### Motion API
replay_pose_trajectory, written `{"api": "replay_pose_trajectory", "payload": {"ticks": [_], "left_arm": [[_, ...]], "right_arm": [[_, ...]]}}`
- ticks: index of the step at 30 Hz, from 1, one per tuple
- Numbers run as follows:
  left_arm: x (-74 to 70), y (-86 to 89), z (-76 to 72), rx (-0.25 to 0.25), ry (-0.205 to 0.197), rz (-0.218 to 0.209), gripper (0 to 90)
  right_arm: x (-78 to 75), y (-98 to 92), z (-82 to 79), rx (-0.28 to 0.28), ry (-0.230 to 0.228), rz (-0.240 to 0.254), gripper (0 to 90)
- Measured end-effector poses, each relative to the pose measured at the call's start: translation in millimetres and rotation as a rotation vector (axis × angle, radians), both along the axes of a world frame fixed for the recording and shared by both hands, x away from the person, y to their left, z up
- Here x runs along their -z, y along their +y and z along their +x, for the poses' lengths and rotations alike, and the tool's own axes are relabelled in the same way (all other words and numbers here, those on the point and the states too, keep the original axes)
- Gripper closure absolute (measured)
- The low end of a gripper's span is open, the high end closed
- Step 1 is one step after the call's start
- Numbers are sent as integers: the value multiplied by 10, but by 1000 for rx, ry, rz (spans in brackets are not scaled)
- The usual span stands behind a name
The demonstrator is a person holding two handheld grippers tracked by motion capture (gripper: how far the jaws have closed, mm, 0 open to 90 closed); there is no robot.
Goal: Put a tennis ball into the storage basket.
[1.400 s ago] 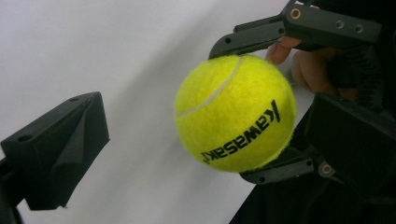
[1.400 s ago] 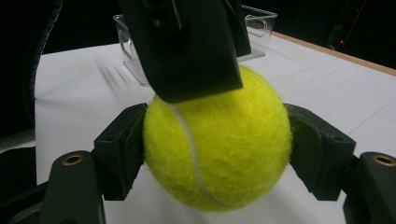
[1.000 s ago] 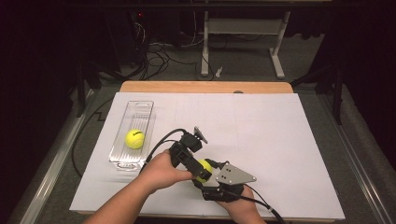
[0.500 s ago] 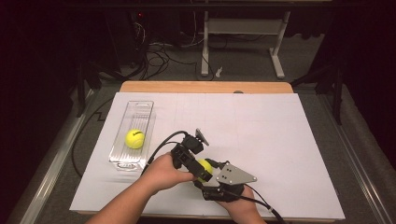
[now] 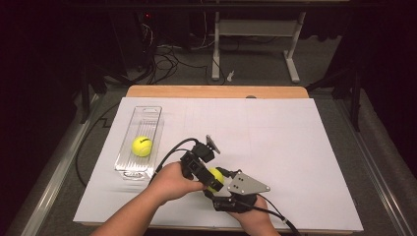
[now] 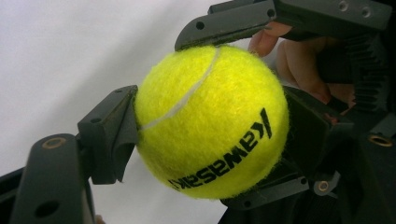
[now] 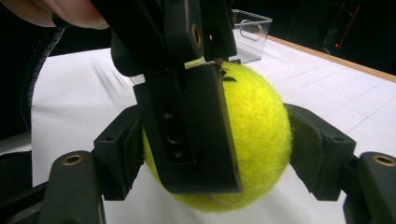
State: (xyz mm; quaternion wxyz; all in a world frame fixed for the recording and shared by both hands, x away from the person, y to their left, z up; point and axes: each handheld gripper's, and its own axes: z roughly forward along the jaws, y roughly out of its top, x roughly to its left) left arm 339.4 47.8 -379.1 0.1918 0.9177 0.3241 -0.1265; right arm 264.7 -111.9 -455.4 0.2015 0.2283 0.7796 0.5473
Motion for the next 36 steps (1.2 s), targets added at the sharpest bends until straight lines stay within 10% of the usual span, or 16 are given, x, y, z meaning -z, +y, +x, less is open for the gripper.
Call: {"api": "replay_pose_trajectory", "payload": {"ticks": [36], "left_arm": [[-31, 20, -21, 7, -19, 10, 265]], "right_arm": [[28, 17, -11, -2, -16, 5, 168]]}}
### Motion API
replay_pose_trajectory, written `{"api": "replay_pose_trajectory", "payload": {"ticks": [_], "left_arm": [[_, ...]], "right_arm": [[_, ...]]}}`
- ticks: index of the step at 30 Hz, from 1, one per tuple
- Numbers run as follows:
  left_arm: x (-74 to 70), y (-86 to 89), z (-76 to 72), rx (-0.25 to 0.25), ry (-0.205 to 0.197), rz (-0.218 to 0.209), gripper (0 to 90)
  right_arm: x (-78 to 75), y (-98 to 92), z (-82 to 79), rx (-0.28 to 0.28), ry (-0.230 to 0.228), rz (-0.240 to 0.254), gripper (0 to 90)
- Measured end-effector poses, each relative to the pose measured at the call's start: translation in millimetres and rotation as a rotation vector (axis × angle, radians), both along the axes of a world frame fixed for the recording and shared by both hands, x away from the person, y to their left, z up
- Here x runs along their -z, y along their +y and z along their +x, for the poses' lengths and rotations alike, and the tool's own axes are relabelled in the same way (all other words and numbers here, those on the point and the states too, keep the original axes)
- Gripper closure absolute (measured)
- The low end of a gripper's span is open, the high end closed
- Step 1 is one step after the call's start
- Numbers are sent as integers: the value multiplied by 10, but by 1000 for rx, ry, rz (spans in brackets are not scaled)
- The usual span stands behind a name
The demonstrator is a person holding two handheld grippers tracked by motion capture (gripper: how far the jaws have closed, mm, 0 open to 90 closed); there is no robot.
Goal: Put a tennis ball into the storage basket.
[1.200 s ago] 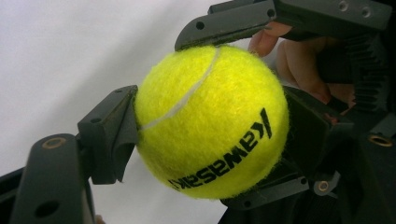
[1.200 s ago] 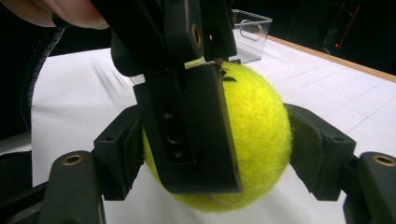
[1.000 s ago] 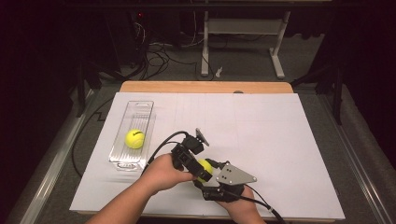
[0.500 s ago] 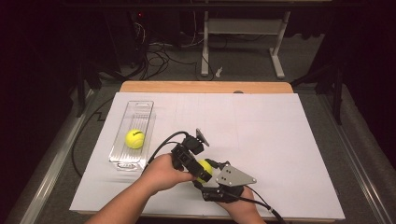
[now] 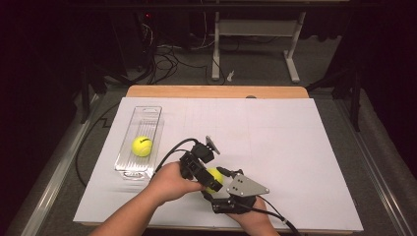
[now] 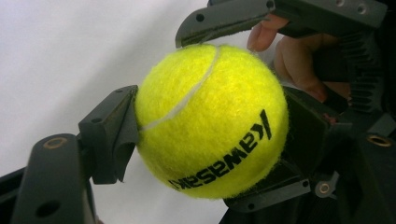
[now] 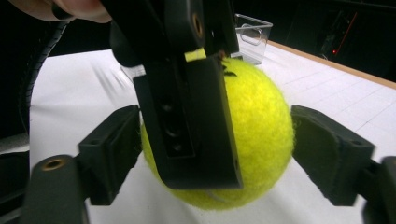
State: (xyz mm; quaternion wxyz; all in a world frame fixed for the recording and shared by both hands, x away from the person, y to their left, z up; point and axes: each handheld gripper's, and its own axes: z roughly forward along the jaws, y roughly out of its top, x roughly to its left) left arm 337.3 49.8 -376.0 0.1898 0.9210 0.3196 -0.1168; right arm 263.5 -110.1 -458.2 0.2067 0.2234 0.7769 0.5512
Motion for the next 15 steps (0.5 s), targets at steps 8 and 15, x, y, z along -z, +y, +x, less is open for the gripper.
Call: {"api": "replay_pose_trajectory", "payload": {"ticks": [8, 15], "left_arm": [[0, 33, -2, 2, -40, 19, 265], [12, 90, 9, -22, -51, 33, 265]], "right_arm": [[30, 19, 21, 9, 40, -5, 61], [50, 24, 21, 21, 55, -25, 1]]}}
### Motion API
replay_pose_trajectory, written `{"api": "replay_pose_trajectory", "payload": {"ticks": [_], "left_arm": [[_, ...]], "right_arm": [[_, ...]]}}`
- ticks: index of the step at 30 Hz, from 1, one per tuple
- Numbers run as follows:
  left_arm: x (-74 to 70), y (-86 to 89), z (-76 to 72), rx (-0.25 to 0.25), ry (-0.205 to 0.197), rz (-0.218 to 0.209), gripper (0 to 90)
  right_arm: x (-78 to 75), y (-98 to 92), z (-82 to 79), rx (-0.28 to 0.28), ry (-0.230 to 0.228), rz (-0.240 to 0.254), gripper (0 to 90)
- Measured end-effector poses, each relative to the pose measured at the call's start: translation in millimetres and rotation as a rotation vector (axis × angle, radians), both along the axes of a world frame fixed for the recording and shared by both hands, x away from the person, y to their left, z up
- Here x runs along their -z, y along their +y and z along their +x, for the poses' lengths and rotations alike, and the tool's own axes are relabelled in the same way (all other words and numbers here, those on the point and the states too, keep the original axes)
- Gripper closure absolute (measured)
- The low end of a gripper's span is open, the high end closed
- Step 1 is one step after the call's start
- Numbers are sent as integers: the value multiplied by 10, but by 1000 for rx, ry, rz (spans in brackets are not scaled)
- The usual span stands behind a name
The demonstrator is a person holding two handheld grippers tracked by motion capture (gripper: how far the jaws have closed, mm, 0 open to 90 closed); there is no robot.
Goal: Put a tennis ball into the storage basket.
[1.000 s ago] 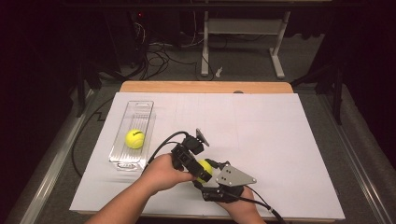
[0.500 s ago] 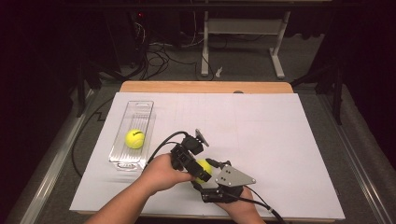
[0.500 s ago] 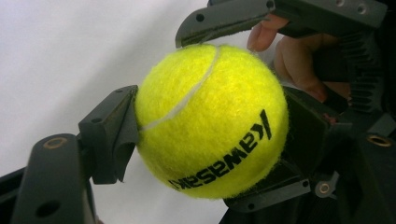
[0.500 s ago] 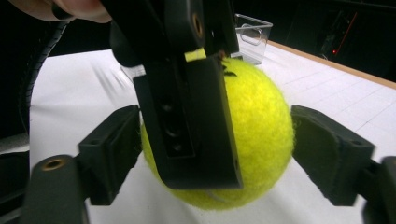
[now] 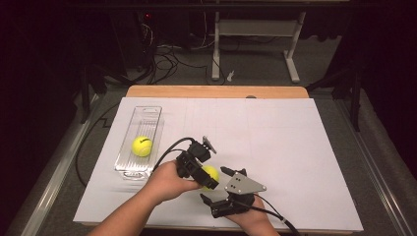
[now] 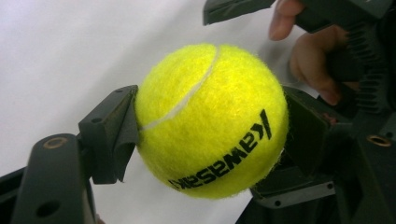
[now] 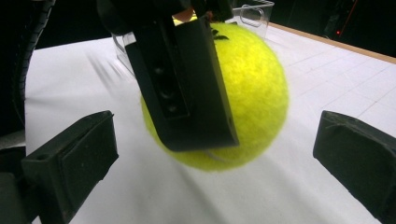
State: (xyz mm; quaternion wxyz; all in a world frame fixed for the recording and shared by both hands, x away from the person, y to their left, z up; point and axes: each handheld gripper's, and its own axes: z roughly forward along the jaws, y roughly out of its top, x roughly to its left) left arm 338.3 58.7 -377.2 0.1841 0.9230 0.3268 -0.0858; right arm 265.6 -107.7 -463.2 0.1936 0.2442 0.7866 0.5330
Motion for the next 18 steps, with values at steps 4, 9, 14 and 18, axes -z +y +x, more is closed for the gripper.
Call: {"api": "replay_pose_trajectory", "payload": {"ticks": [4, 9, 14, 18], "left_arm": [[22, 52, 16, -21, -15, 12, 265], [65, 119, 35, -42, -19, 21, 265], [104, 177, 41, -54, -15, 24, 264], [126, 221, 43, -61, -13, 22, 265]], "right_arm": [[4, -10, 2, 3, 3, -2, 1], [9, -28, 5, 9, 9, -4, 1], [15, -44, 11, 15, 10, -2, 1], [18, -62, 15, 23, 11, -5, 1]]}}
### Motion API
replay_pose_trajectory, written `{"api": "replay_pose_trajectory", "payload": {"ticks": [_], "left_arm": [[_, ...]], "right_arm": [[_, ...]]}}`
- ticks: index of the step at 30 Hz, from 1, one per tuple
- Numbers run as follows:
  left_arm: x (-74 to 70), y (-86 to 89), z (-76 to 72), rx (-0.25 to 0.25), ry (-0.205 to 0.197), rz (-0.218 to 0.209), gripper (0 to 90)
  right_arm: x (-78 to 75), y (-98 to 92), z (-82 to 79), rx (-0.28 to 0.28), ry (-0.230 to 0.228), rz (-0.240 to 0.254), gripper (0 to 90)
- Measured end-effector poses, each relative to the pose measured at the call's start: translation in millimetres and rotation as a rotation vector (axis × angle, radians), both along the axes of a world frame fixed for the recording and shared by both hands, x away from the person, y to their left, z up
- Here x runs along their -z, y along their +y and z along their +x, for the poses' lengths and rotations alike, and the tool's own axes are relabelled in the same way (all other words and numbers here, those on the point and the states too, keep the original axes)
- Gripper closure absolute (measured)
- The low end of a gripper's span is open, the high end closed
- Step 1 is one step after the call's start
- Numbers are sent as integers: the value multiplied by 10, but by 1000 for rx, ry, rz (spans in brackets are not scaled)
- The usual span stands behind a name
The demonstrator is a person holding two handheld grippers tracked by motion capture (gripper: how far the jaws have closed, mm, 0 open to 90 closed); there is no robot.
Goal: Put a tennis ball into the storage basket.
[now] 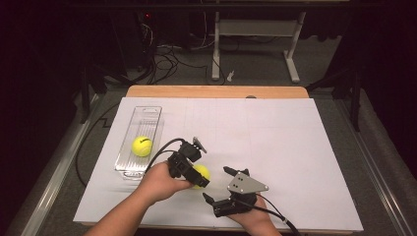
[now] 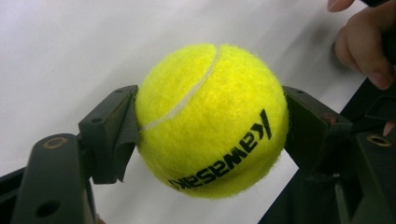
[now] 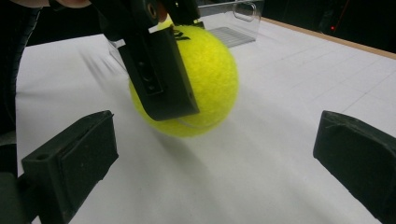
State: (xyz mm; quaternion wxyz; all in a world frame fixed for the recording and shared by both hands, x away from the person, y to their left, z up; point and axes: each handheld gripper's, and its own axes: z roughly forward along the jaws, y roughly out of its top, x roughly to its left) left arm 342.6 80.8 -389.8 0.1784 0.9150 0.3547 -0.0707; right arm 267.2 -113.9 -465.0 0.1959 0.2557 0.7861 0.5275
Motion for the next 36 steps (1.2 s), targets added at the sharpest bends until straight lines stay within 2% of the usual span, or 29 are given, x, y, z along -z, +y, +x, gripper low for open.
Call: {"api": "replay_pose_trajectory", "payload": {"ticks": [15, 19, 23, 30, 33, 36], "left_arm": [[41, 171, 0, -35, 4, 0, 265], [54, 212, -2, -36, 9, -11, 265], [66, 243, 0, -44, 14, -11, 265], [70, 290, 12, -60, 24, -4, 265], [57, 310, 12, -64, 22, -10, 265], [60, 332, 14, -66, 23, -13, 265]], "right_arm": [[-14, -133, 65, 43, 9, -1, 1], [-41, -211, 95, 66, 11, 5, 0], [-58, -294, 124, 87, 13, -14, 1], [-105, -421, 204, 125, 20, -11, 1], [-127, -480, 217, 134, 13, -32, 1], [-145, -572, 213, 150, 15, -32, 1]]}}
